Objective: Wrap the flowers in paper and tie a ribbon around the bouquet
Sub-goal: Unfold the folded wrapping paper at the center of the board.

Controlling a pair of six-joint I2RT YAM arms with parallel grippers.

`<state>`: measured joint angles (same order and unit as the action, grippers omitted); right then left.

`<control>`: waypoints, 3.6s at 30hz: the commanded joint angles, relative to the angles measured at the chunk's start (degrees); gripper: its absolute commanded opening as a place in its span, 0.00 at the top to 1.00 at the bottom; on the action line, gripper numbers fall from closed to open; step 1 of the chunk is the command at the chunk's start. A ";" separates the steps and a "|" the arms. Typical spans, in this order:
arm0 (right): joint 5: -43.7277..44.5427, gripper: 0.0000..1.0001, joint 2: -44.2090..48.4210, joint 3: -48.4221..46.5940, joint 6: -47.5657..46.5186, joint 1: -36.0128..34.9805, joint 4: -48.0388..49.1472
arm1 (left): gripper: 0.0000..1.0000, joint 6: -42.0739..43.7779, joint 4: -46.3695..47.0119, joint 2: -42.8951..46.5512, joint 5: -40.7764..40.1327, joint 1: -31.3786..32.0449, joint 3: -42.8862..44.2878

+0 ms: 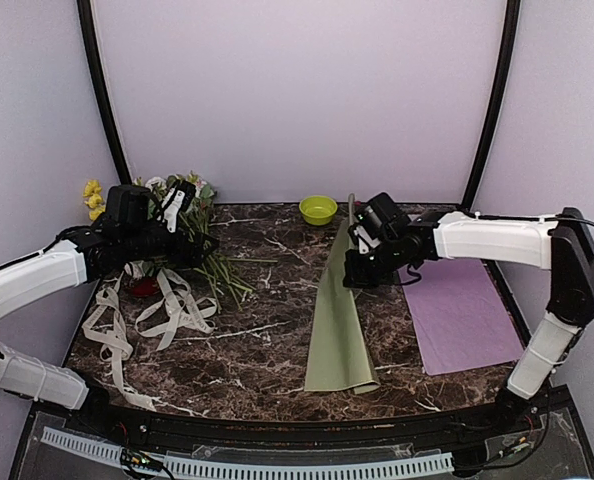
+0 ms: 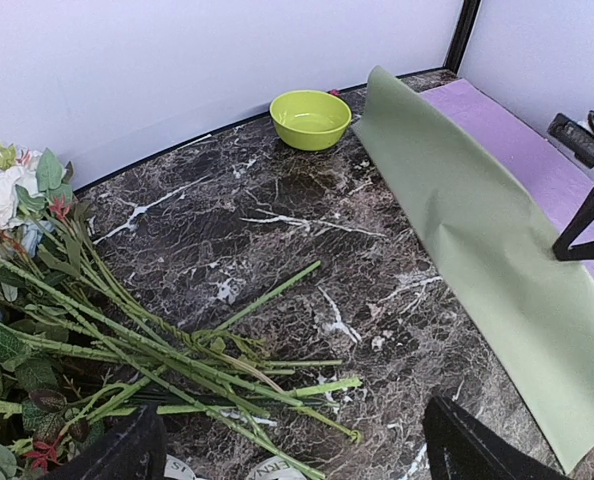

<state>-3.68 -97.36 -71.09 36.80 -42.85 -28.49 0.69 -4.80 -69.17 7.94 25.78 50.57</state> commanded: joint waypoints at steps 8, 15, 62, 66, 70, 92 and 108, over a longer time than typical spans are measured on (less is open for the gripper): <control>2.03 1.00 -8.43 -7.50 3.24 -3.35 8.97 | 0.19 5.61 5.54 3.79 16.48 3.35 -3.64; 3.79 1.00 -5.34 -5.46 3.55 -3.33 12.39 | 0.20 26.47 15.53 11.39 26.39 18.04 -17.57; 3.08 0.56 9.01 2.15 -5.79 4.72 8.57 | 1.00 26.04 25.42 -11.57 -6.70 33.81 -14.88; 0.17 0.36 15.29 8.08 -7.08 13.38 7.64 | 1.00 26.85 15.83 -11.67 -9.35 33.81 -14.71; -3.93 0.26 15.81 9.81 -8.41 19.18 7.67 | 1.00 28.23 8.96 -12.76 -11.86 33.85 -13.98; -19.14 0.26 -18.89 -9.12 -6.46 26.33 16.68 | 1.00 29.41 -8.29 -14.72 -7.91 35.04 -10.06; -28.82 0.26 -11.71 13.86 5.93 21.16 33.17 | 1.00 28.28 -6.57 -15.74 -8.26 34.69 -10.22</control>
<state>-30.72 -112.92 -63.72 38.87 -20.29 2.46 29.50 -11.05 -86.30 -1.02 60.64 41.04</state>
